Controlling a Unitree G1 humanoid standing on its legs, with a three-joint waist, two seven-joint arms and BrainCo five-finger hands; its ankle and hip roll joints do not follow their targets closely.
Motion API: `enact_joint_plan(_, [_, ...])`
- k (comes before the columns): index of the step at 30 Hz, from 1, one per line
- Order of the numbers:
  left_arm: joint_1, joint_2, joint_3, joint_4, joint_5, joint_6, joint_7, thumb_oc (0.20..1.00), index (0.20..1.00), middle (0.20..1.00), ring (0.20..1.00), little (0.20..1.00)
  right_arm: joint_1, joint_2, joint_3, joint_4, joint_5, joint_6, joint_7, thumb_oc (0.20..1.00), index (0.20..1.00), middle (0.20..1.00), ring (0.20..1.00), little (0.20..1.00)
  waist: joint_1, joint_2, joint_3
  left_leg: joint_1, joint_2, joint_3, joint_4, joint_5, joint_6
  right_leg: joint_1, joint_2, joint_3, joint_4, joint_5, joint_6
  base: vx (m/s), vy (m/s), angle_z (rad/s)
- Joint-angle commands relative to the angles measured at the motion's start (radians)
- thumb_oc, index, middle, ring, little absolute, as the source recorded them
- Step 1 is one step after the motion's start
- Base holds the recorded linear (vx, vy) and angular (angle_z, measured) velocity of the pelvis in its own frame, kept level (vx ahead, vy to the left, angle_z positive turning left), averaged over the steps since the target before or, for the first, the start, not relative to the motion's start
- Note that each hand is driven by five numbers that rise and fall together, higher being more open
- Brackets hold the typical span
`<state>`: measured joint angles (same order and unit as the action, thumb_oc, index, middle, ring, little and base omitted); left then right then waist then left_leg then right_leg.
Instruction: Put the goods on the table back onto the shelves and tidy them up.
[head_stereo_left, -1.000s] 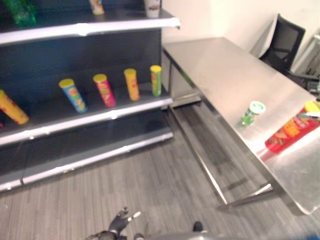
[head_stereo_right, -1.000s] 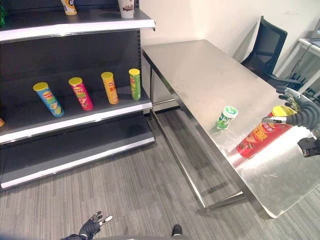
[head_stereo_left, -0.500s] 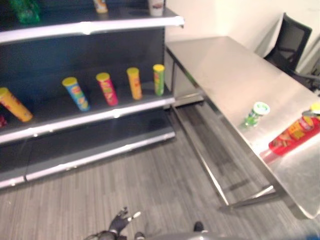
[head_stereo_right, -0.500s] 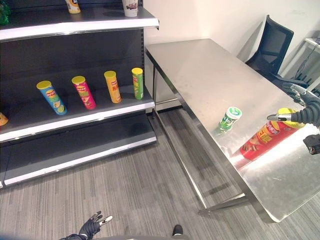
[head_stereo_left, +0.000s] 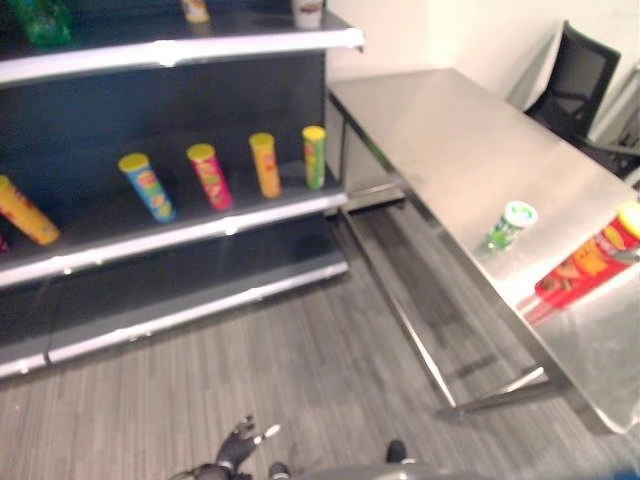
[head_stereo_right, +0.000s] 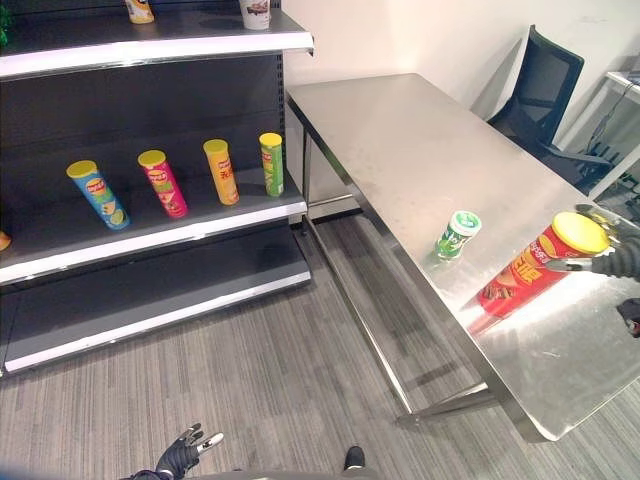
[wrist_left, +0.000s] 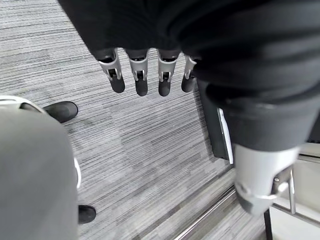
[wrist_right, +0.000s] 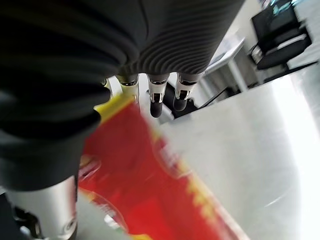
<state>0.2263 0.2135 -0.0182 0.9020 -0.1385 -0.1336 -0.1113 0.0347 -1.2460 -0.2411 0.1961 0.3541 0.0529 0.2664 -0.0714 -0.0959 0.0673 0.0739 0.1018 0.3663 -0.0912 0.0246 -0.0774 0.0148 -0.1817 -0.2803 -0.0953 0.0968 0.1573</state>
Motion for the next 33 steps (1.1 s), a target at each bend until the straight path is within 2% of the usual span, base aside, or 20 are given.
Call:
enact_joint_plan(1, [-0.031, 0.015, -0.004, -0.018, -0.025, -0.026, 0.002, 1.000, 1.000, 1.000, 1.000, 1.000, -0.129, -0.036, 0.003, 0.026, 0.016, -0.050, -0.041, 1.000, 1.000, 1.000, 1.000, 1.000, 0.050, -0.023, 0.018, 0.011, 0.008, -0.013, 0.004, 0.020, -0.056, 0.053, -0.018, -0.086, 0.008, 0.035, 0.029, 0.00, 0.000, 0.00])
enact_joint_plan(6, [-0.035, 0.017, -0.001, -0.010, -0.024, -0.026, 0.001, 1.000, 1.000, 1.000, 1.000, 1.000, -0.127, -0.035, -0.001, 0.033, -0.005, -0.043, -0.048, 1.000, 1.000, 1.000, 1.000, 1.000, 0.054, -0.023, 0.019, 0.009, 0.005, -0.019, 0.004, 0.019, -0.056, 0.055, -0.020, -0.089, 0.008, 0.036, 0.030, 0.00, 0.000, 0.00])
enact_joint_plan(8, [-0.029, 0.014, -0.005, -0.016, -0.024, -0.024, -0.002, 1.000, 1.000, 1.000, 1.000, 1.000, -0.107, -0.054, 0.000, 0.041, -0.028, -0.004, -0.023, 1.000, 1.000, 1.000, 1.000, 1.000, 0.056, -0.024, 0.021, 0.008, 0.003, -0.023, 0.004, 0.019, -0.055, 0.056, -0.022, -0.095, 0.008, 0.038, 0.030, 0.00, 0.000, 0.00])
enact_joint_plan(18, [-0.032, 0.020, 0.001, -0.010, -0.021, -0.023, -0.004, 1.000, 1.000, 1.000, 1.000, 1.000, -0.056, -0.060, -0.022, 0.048, -0.041, 0.040, 0.001, 1.000, 1.000, 1.000, 1.000, 1.000, 0.054, -0.031, 0.023, 0.009, 0.002, -0.024, 0.004, 0.018, -0.055, 0.060, -0.023, -0.097, 0.008, 0.037, 0.030, 0.00, 0.000, 0.00])
enact_joint_plan(19, [-0.033, 0.022, 0.002, -0.015, -0.023, -0.023, -0.003, 1.000, 1.000, 1.000, 1.000, 1.000, -0.056, -0.057, -0.019, 0.049, -0.045, 0.045, -0.002, 0.507, 0.507, 0.507, 0.507, 0.507, 0.053, -0.031, 0.023, 0.010, 0.003, -0.023, 0.004, 0.017, -0.056, 0.061, -0.023, -0.098, 0.008, 0.037, 0.029, 0.00, 0.000, 0.00])
enact_joint_plan(20, [-0.033, 0.022, 0.002, -0.015, -0.023, -0.023, -0.003, 1.000, 1.000, 1.000, 1.000, 1.000, -0.056, -0.057, -0.019, 0.049, -0.045, 0.045, -0.002, 0.200, 0.200, 0.200, 0.200, 0.200, 0.052, -0.031, 0.023, 0.010, 0.003, -0.023, 0.004, 0.017, -0.056, 0.061, -0.023, -0.098, 0.008, 0.037, 0.029, 0.00, 0.000, 0.00])
enact_joint_plan(28, [-0.039, 0.030, 0.018, -0.019, -0.019, -0.020, -0.002, 1.000, 1.000, 1.000, 1.000, 1.000, -0.052, -0.039, -0.029, 0.031, -0.057, 0.058, -0.005, 0.200, 0.200, 0.200, 0.200, 0.200, 0.051, -0.034, 0.025, 0.013, 0.006, -0.023, 0.004, 0.019, -0.056, 0.062, -0.021, -0.096, 0.008, 0.036, 0.027, 0.00, 0.000, 0.00])
enact_joint_plan(33, [-0.040, 0.030, 0.034, -0.017, -0.014, -0.013, -0.004, 1.000, 1.000, 1.000, 1.000, 1.000, -0.058, -0.014, -0.055, -0.033, -0.038, 0.027, -0.039, 0.200, 0.200, 0.200, 0.200, 0.200, 0.053, -0.036, 0.023, 0.021, 0.014, -0.032, 0.004, 0.021, -0.060, 0.073, -0.012, -0.095, 0.008, 0.027, 0.019, -0.01, -0.038, 0.00])
